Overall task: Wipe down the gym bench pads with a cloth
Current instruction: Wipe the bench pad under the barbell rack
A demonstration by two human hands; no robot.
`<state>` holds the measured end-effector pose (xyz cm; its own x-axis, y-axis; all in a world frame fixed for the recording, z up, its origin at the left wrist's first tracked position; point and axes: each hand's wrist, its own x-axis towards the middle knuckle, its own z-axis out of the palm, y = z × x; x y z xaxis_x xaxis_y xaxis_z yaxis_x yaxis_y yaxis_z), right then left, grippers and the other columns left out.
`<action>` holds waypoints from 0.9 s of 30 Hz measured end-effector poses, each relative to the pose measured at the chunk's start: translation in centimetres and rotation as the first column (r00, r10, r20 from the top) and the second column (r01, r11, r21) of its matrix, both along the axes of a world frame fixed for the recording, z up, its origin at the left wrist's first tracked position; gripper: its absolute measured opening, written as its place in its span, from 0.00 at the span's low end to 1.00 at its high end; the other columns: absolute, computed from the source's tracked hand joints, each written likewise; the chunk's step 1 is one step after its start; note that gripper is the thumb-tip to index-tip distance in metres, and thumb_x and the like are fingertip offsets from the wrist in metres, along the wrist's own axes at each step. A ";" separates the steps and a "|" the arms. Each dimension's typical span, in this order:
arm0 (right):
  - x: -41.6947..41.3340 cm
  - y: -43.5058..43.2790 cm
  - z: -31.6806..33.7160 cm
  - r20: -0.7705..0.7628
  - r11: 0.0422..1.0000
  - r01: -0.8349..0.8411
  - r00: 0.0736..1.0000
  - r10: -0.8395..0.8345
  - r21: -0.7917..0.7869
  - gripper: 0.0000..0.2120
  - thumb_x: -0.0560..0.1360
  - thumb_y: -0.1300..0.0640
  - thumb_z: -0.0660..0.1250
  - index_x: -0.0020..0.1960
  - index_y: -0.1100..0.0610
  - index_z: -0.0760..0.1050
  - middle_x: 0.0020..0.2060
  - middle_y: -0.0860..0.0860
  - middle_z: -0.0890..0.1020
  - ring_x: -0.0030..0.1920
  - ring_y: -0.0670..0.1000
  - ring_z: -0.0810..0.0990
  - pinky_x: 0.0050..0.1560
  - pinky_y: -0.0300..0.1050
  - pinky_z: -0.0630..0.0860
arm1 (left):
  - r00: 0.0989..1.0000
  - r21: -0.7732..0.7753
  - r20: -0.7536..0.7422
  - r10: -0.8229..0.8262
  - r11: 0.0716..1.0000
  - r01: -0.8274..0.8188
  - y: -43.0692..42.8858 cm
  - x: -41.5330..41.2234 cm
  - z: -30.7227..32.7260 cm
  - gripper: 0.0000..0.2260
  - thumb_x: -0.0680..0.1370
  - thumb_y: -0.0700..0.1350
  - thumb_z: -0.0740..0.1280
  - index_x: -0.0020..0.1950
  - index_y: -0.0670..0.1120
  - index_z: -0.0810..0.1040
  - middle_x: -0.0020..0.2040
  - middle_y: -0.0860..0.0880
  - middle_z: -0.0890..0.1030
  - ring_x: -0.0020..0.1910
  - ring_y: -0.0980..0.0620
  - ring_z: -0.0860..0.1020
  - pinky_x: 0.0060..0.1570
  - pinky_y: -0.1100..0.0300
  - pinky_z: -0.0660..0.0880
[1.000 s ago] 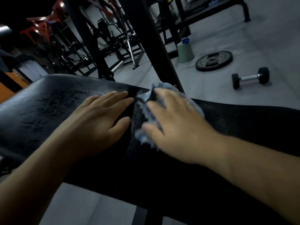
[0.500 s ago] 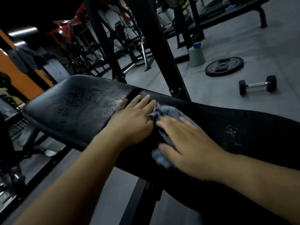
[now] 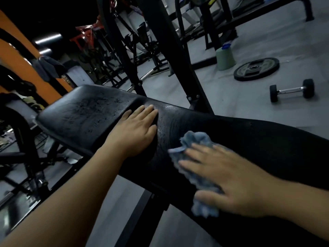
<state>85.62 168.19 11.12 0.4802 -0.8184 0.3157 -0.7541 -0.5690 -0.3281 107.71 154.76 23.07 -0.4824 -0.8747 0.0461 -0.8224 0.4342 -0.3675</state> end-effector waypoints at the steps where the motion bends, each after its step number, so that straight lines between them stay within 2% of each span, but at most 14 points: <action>1: -1.0 -1.0 -0.2 -0.010 0.998 0.058 0.998 -0.058 0.007 0.37 0.72 0.24 0.39 0.79 0.35 0.41 0.79 0.41 0.39 0.77 0.41 0.33 0.75 0.43 0.34 | 1.000 0.000 0.002 0.004 1.000 -0.004 0.1 -0.2 -0.1 0.32 0.77 0.60 0.40 0.82 0.56 0.48 0.82 0.57 0.46 0.80 0.58 0.43 0.79 0.51 0.42; 3: -0.8 -4.8 0.4 0.007 0.968 0.251 0.968 -0.251 0.028 0.40 0.70 0.22 0.34 0.78 0.36 0.39 0.80 0.46 0.40 0.79 0.47 0.35 0.78 0.52 0.39 | 1.000 0.002 0.014 0.015 1.000 -0.015 0.1 -0.5 -0.3 0.32 0.77 0.61 0.39 0.82 0.56 0.47 0.82 0.57 0.45 0.80 0.58 0.43 0.79 0.50 0.41; 5: 1.8 -7.4 1.8 0.052 0.925 0.377 0.924 -0.380 0.054 0.38 0.74 0.26 0.37 0.80 0.41 0.43 0.81 0.48 0.43 0.80 0.52 0.39 0.78 0.60 0.42 | 0.999 0.006 0.038 0.038 0.999 -0.038 0.0 -0.9 -0.2 0.33 0.77 0.61 0.39 0.82 0.56 0.46 0.82 0.57 0.44 0.80 0.57 0.42 0.78 0.50 0.41; 6: 3.3 -7.3 2.1 0.065 0.930 0.366 0.927 -0.368 0.042 0.36 0.77 0.29 0.40 0.80 0.44 0.45 0.81 0.49 0.44 0.80 0.53 0.40 0.78 0.61 0.42 | 0.998 0.008 0.051 0.046 0.999 -0.047 0.1 -1.0 -0.1 0.33 0.76 0.61 0.38 0.82 0.55 0.46 0.82 0.56 0.44 0.80 0.57 0.42 0.78 0.51 0.41; 8: 4.6 -4.5 1.7 0.096 0.980 0.195 0.977 -0.191 -0.037 0.33 0.78 0.34 0.43 0.80 0.45 0.48 0.81 0.47 0.46 0.80 0.52 0.41 0.78 0.58 0.41 | 0.997 0.025 0.075 0.020 0.999 -0.022 0.7 -1.4 -0.3 0.35 0.75 0.62 0.36 0.82 0.55 0.45 0.82 0.54 0.43 0.80 0.55 0.42 0.78 0.53 0.41; 11: 1.8 0.5 -0.5 0.136 0.997 0.054 0.990 -0.045 -0.063 0.34 0.76 0.32 0.44 0.80 0.41 0.53 0.80 0.43 0.50 0.80 0.47 0.45 0.77 0.48 0.41 | 0.988 0.073 0.099 -0.117 0.991 0.110 3.2 -2.5 -2.0 0.38 0.72 0.63 0.32 0.82 0.55 0.46 0.82 0.55 0.43 0.80 0.55 0.42 0.78 0.55 0.41; 14: -0.9 -1.8 -1.3 0.101 0.938 0.335 0.934 -0.342 0.088 0.39 0.72 0.25 0.38 0.80 0.39 0.44 0.81 0.48 0.43 0.80 0.49 0.41 0.78 0.53 0.45 | 0.986 0.059 0.074 -0.148 0.988 0.144 4.3 -3.1 -3.1 0.37 0.73 0.63 0.33 0.82 0.55 0.45 0.81 0.56 0.43 0.80 0.56 0.41 0.78 0.56 0.40; 17: 2.0 -5.9 1.1 0.081 0.837 0.524 0.838 -0.540 0.159 0.37 0.77 0.29 0.43 0.81 0.46 0.44 0.81 0.54 0.43 0.80 0.56 0.42 0.78 0.60 0.44 | 0.986 0.045 0.074 -0.150 0.988 0.147 4.3 -3.1 -3.1 0.36 0.74 0.62 0.34 0.82 0.55 0.46 0.82 0.56 0.44 0.80 0.56 0.42 0.78 0.55 0.40; 18: 3.2 -5.8 1.4 0.098 0.847 0.518 0.843 -0.529 0.117 0.36 0.78 0.33 0.45 0.81 0.49 0.46 0.81 0.54 0.46 0.80 0.56 0.43 0.78 0.60 0.44 | 0.985 0.042 0.078 -0.153 0.988 0.151 4.4 -3.1 -3.1 0.36 0.74 0.62 0.34 0.82 0.54 0.46 0.82 0.55 0.44 0.80 0.56 0.42 0.78 0.55 0.40; 20: 3.9 -2.5 0.8 0.155 0.938 0.346 0.926 -0.343 0.014 0.35 0.78 0.37 0.44 0.81 0.51 0.48 0.81 0.51 0.47 0.80 0.52 0.43 0.78 0.56 0.43 | 0.984 0.042 0.074 -0.163 0.986 0.160 4.4 -3.0 -3.2 0.36 0.74 0.62 0.34 0.82 0.54 0.47 0.82 0.55 0.45 0.80 0.56 0.42 0.78 0.56 0.40; 22: 2.1 2.3 -0.6 0.159 0.989 0.144 0.977 -0.140 -0.014 0.34 0.78 0.33 0.41 0.81 0.45 0.47 0.80 0.44 0.43 0.79 0.46 0.39 0.78 0.49 0.39 | 0.985 0.041 0.058 -0.165 0.986 0.163 4.4 -2.9 -3.2 0.35 0.75 0.63 0.34 0.82 0.55 0.47 0.82 0.56 0.44 0.80 0.57 0.41 0.78 0.57 0.40; 23: 0.6 3.1 -1.5 0.148 0.991 0.130 0.980 -0.130 0.008 0.36 0.76 0.29 0.38 0.80 0.42 0.46 0.80 0.42 0.41 0.79 0.44 0.38 0.78 0.47 0.38 | 0.985 0.039 0.051 -0.165 0.986 0.163 4.3 -2.9 -3.1 0.35 0.75 0.63 0.34 0.82 0.55 0.46 0.82 0.56 0.44 0.80 0.57 0.41 0.78 0.57 0.39; 25: -2.0 1.3 -2.4 0.108 0.956 0.285 0.950 -0.292 0.077 0.41 0.71 0.24 0.33 0.80 0.39 0.44 0.80 0.43 0.41 0.79 0.45 0.39 0.78 0.49 0.41 | 0.987 0.036 0.038 -0.159 0.987 0.157 4.3 -3.1 -3.0 0.35 0.75 0.63 0.35 0.82 0.56 0.46 0.81 0.57 0.44 0.80 0.58 0.41 0.77 0.57 0.39; 27: -1.7 -2.8 -1.5 0.088 0.860 0.487 0.860 -0.502 0.152 0.39 0.74 0.27 0.37 0.80 0.43 0.46 0.81 0.47 0.44 0.80 0.50 0.42 0.78 0.56 0.44 | 0.989 0.041 0.042 -0.140 0.989 0.139 4.4 -3.3 -3.3 0.32 0.77 0.61 0.37 0.82 0.56 0.46 0.81 0.57 0.44 0.80 0.58 0.41 0.77 0.57 0.38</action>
<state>83.90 165.38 9.61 -0.0333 -0.9729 0.2289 -0.8760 -0.0818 -0.4752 104.45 159.13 19.81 -0.6007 -0.7994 -0.0102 -0.7359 0.5578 -0.3838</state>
